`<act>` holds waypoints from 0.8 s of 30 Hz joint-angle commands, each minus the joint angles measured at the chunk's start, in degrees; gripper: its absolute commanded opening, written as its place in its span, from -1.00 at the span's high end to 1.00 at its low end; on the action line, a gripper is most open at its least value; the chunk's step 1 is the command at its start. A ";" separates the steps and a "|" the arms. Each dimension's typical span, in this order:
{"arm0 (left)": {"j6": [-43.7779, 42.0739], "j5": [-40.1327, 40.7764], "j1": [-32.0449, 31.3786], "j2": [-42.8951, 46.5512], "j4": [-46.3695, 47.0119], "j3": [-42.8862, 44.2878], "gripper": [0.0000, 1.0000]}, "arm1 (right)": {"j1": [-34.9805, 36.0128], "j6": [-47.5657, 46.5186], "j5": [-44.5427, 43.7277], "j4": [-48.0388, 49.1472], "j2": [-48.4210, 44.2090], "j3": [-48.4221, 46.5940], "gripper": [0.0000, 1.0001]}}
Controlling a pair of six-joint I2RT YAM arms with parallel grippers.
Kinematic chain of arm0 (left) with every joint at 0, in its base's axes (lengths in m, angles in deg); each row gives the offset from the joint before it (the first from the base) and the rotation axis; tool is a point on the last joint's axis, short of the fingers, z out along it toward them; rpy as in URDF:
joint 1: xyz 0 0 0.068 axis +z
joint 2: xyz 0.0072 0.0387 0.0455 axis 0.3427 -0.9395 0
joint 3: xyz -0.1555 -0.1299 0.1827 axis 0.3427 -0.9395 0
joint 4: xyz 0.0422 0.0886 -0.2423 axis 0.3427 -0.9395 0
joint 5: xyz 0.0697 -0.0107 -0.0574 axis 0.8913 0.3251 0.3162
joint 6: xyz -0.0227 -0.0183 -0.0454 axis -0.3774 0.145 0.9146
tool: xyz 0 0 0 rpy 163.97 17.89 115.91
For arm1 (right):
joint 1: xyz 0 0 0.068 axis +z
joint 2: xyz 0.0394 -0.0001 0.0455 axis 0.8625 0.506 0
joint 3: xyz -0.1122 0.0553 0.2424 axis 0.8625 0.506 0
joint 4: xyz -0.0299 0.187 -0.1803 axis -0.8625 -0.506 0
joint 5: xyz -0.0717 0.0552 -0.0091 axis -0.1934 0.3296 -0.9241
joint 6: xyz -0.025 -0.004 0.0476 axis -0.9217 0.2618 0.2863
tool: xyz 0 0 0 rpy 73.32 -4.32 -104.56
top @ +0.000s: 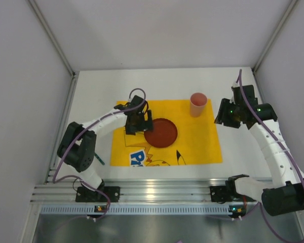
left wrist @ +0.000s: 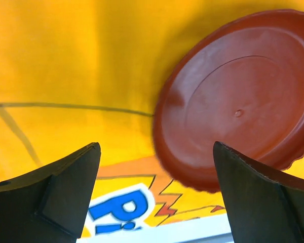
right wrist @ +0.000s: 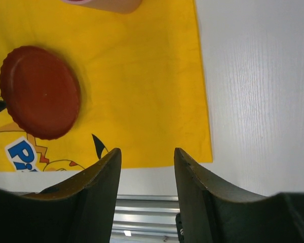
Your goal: Set the dinner table for one person
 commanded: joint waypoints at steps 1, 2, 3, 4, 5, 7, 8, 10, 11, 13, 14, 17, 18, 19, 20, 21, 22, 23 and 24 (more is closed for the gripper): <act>2.95 6.90 4.79 8.97 -9.46 4.08 -0.96 | -0.70 -0.65 1.66 1.65 -2.48 -0.10 0.06; 3.65 7.44 6.90 10.38 -11.56 4.44 -0.96 | -0.70 -0.39 2.18 1.65 -2.57 -0.01 0.06; 5.05 7.27 12.23 12.22 -14.11 4.01 -0.96 | -0.70 -0.48 2.54 1.74 -2.74 -0.01 0.06; 5.41 6.31 15.33 15.02 -15.35 3.13 -0.96 | -0.70 -0.48 2.89 1.65 -2.83 -0.01 0.06; 5.41 6.04 18.23 16.44 -16.06 1.12 -0.96 | -0.62 -0.39 3.41 1.65 -2.83 -0.10 0.05; 4.19 6.21 25.71 18.99 -17.81 -1.00 -0.96 | -0.70 -0.39 3.68 1.65 -3.01 -0.10 0.01; 3.31 6.56 27.73 19.27 -18.26 -2.57 -0.96 | -0.62 -0.22 3.59 1.65 -3.09 -0.10 -0.02; -0.98 5.87 35.63 19.18 -19.05 -3.90 -0.96 | -0.53 0.22 3.42 1.30 -3.18 -0.10 -0.14; -2.57 3.95 39.05 18.40 -19.32 -4.69 -0.96 | -0.62 0.48 3.59 1.13 -3.18 -0.18 -0.38; -5.83 0.78 50.56 17.52 -20.20 -5.48 -0.96 | -0.62 0.49 4.12 0.34 -3.36 -0.18 -0.50; -6.10 -0.63 53.56 16.47 -21.24 -6.18 -0.93 | -0.62 0.57 4.56 0.25 -3.53 -0.01 -0.51; -4.35 -5.20 55.17 15.40 -18.90 -8.90 -0.90 | -0.53 0.40 4.65 0.25 -5.20 1.66 -0.52; -3.12 -6.26 55.17 15.40 -18.19 -9.79 -0.89 | -0.53 0.31 4.47 0.33 -5.64 2.27 -0.52; -2.85 -6.35 55.17 15.40 -17.48 -11.19 -0.88 | -0.53 0.22 4.21 0.25 -6.69 3.58 -0.53; -2.59 -6.18 55.17 15.40 -17.47 -11.81 -0.87 | -0.53 0.14 4.12 0.16 -7.22 4.29 -0.52; -2.50 -6.27 55.17 15.58 -16.34 -12.51 -0.87 | -0.44 0.14 4.12 0.16 -7.75 5.08 -0.52; -2.76 -6.62 55.17 15.84 -15.90 -13.04 -0.85 | -0.53 0.05 3.95 0.16 -8.80 6.74 -0.53; -3.02 -6.53 55.17 16.28 -15.63 -13.66 -0.84 | -0.53 -0.04 3.86 0.16 -9.24 7.63 -0.53; -3.46 -6.10 55.17 16.54 -15.46 -13.84 -0.83 | -0.53 -0.04 3.77 0.24 -9.59 9.20 -0.53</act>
